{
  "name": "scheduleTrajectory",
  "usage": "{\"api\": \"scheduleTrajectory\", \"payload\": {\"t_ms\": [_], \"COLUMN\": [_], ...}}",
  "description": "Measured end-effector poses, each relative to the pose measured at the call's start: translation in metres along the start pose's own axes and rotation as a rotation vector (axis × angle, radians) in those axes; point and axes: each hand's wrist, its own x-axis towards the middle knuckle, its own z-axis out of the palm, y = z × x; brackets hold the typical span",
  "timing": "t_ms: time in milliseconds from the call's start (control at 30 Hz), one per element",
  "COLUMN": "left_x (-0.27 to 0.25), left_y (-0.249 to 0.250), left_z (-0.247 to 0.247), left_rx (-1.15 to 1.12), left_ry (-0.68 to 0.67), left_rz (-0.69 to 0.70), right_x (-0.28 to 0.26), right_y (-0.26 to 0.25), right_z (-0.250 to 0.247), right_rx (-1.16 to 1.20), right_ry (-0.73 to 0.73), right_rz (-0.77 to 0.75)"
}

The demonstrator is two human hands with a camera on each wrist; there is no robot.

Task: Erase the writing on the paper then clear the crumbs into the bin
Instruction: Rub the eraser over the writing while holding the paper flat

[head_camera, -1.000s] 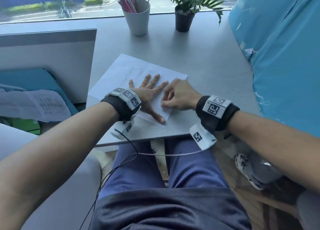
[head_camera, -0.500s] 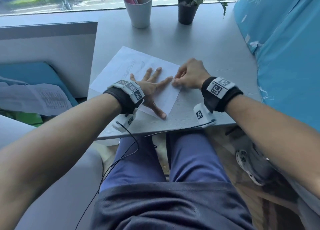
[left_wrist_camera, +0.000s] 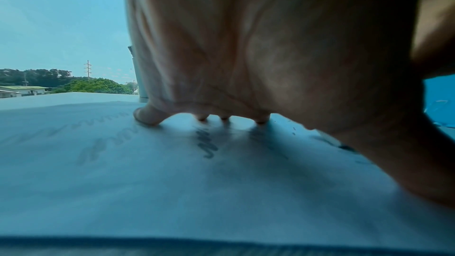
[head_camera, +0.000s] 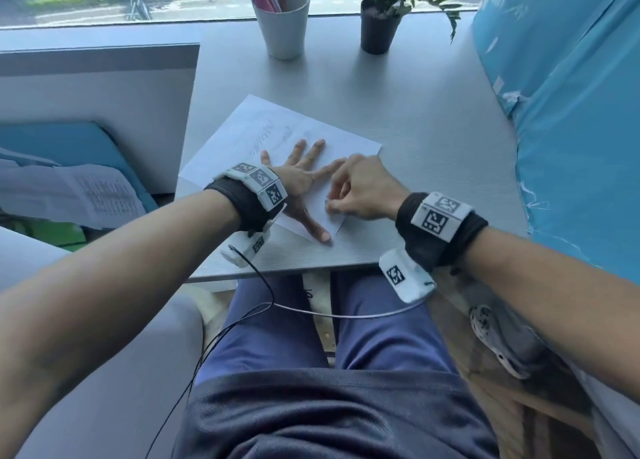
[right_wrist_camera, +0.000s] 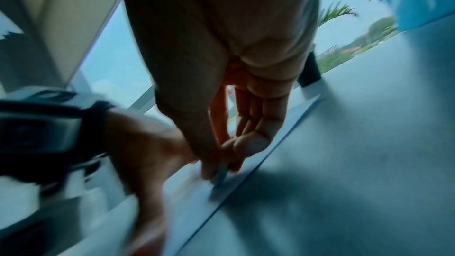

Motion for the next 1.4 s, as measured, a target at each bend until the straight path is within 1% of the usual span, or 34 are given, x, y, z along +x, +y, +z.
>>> {"api": "scheduleTrajectory", "payload": {"t_ms": [33,100,133,167,200,267,300,333,367,433,467,500,567,600,700,767,833,967,1067,1200,1300,1333,1400], "left_x": [0.001,0.000,0.000,0.000,0.000,0.002,0.003,0.003,0.003,0.002,0.002,0.002,0.002,0.002,0.000,-0.004,-0.007,-0.008,-0.006,-0.003,-0.001,-0.001,0.000], "left_y": [0.000,0.001,0.002,0.003,0.003,0.002,0.002,0.001,0.001,0.002,0.002,0.002,0.001,0.001,0.001,-0.001,-0.005,-0.010,-0.011,-0.013,-0.016,-0.016,-0.014], "left_z": [0.001,0.000,0.000,0.000,0.000,0.002,0.002,0.002,0.002,0.001,0.001,0.001,0.001,0.001,0.001,0.003,0.009,0.016,0.012,0.006,0.006,0.005,0.004], "left_rx": [-0.002,-0.016,-0.024,-0.028,-0.024,-0.013,-0.014,-0.020,-0.026,-0.032,-0.036,-0.037,-0.032,-0.035,-0.044,-0.023,-0.026,-0.080,-0.093,-0.164,-0.152,-0.148,-0.140], "left_ry": [0.000,0.008,0.011,0.014,0.018,0.023,0.022,0.020,0.020,0.027,0.030,0.028,0.028,0.030,0.077,0.134,0.160,0.140,0.103,0.128,0.127,0.124,0.117], "left_rz": [0.003,0.003,-0.002,-0.006,-0.008,-0.010,-0.011,-0.009,-0.005,0.005,0.003,-0.001,-0.007,-0.005,0.018,0.040,0.045,0.002,0.005,0.005,0.016,0.011,0.001], "right_x": [0.005,0.019,0.023,0.023,0.018,0.000,-0.004,-0.002,0.006,0.018,0.022,0.021,0.014,0.011,0.016,0.021,0.025,0.030,0.029,0.030,0.028,0.025,0.014], "right_y": [0.005,0.017,0.020,0.018,0.012,-0.002,-0.003,0.000,0.006,0.017,0.020,0.019,0.011,0.010,0.017,0.020,0.022,0.021,0.020,0.023,0.018,0.016,0.010], "right_z": [-0.006,-0.022,-0.026,-0.024,-0.018,-0.003,0.000,-0.004,-0.010,-0.023,-0.024,-0.021,-0.012,-0.008,-0.010,-0.013,-0.015,-0.019,-0.017,-0.020,-0.017,-0.013,-0.004], "right_rx": [0.015,0.085,0.092,0.068,0.031,-0.023,-0.028,-0.023,-0.004,0.075,0.083,0.067,0.002,-0.008,0.052,0.077,0.079,0.068,0.058,0.074,0.072,0.072,0.055], "right_ry": [0.023,0.136,0.175,0.186,0.164,0.057,0.008,-0.007,0.025,0.143,0.179,0.177,0.128,0.117,0.149,0.180,0.198,0.234,0.234,0.212,0.233,0.219,0.131], "right_rz": [0.026,0.121,0.146,0.134,0.093,-0.026,-0.044,-0.028,0.015,0.111,0.123,0.106,0.036,0.028,0.089,0.111,0.111,0.121,0.113,0.116,0.112,0.097,0.029]}}
